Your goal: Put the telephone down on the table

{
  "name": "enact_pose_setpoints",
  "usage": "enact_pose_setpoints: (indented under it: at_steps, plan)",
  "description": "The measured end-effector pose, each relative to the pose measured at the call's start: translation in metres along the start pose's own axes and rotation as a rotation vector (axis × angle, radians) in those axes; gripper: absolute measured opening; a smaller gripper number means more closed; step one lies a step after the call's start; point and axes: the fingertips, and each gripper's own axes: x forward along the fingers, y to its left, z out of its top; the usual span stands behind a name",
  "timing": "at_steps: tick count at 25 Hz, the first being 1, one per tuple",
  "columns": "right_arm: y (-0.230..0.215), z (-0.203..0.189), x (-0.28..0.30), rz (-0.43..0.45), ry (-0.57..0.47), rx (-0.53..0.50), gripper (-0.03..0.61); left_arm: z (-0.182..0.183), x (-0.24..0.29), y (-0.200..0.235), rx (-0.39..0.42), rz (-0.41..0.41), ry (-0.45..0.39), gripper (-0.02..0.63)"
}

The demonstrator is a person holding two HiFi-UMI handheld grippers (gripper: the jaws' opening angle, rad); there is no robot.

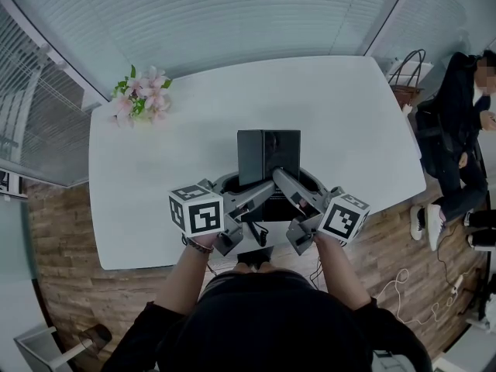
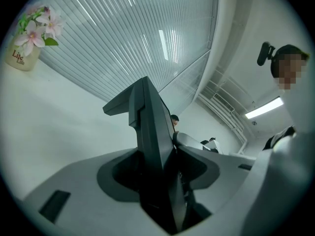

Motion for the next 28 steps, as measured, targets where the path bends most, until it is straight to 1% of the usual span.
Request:
enact_pose_setpoints:
  at_steps: [28]
  plan:
    - [-0.028, -0.018, -0.003, -0.039, 0.026, 0.041, 0.216, -0.022, 0.01, 0.02, -0.053, 0.004, 0.028, 0.249]
